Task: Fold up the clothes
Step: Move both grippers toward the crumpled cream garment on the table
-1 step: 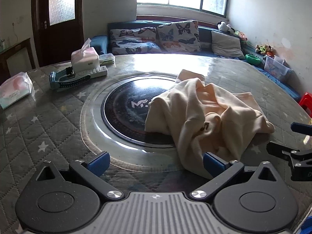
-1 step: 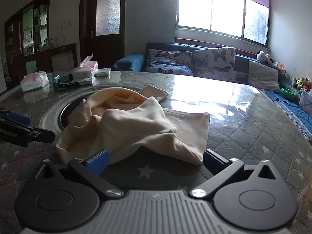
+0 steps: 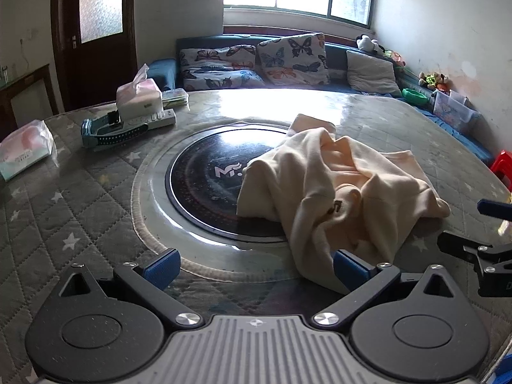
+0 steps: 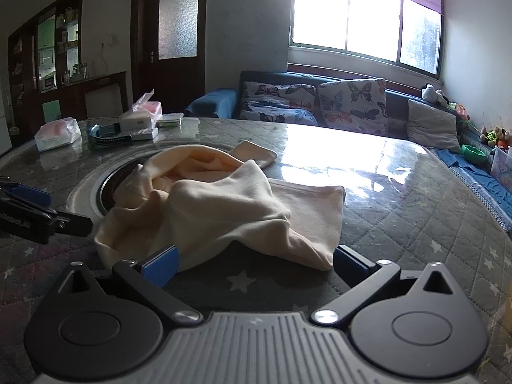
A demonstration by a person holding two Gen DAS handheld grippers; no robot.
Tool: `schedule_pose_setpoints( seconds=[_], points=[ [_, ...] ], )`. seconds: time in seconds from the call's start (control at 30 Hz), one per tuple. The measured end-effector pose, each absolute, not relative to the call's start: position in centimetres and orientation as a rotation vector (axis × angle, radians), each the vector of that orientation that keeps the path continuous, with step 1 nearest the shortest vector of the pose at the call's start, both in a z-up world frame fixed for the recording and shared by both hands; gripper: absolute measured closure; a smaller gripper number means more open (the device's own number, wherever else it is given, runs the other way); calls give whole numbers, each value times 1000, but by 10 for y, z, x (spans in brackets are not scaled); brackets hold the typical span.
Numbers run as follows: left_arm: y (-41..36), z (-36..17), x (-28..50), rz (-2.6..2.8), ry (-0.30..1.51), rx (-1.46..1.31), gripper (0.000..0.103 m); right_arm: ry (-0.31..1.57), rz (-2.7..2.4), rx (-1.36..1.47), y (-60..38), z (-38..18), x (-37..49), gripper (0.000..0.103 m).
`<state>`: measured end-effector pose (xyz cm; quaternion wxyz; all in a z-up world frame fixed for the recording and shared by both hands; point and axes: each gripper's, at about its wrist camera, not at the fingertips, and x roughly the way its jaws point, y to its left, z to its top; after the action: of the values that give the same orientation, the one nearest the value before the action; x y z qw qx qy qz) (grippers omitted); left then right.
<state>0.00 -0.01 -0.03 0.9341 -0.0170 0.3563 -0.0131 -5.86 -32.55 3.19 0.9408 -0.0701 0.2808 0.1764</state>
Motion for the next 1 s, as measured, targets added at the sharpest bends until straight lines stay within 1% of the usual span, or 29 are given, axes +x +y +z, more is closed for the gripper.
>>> schedule_pose_setpoints(
  seconds=[0.5, 0.67, 0.73, 1.0],
  points=[
    [-9, 0, -2, -6, 754, -13, 0, 551, 357, -162, -323, 42, -72, 0],
    [-10, 1, 2, -1, 751, -9, 0, 550, 354, -151, -325, 45, -72, 2],
    [-10, 3, 4, -8, 744, -9, 0, 557, 354, -146, -325, 44, -68, 5],
    [-12, 9, 11, -35, 716, -7, 0, 566, 363, -142, -324, 50, -58, 7]
  ],
)
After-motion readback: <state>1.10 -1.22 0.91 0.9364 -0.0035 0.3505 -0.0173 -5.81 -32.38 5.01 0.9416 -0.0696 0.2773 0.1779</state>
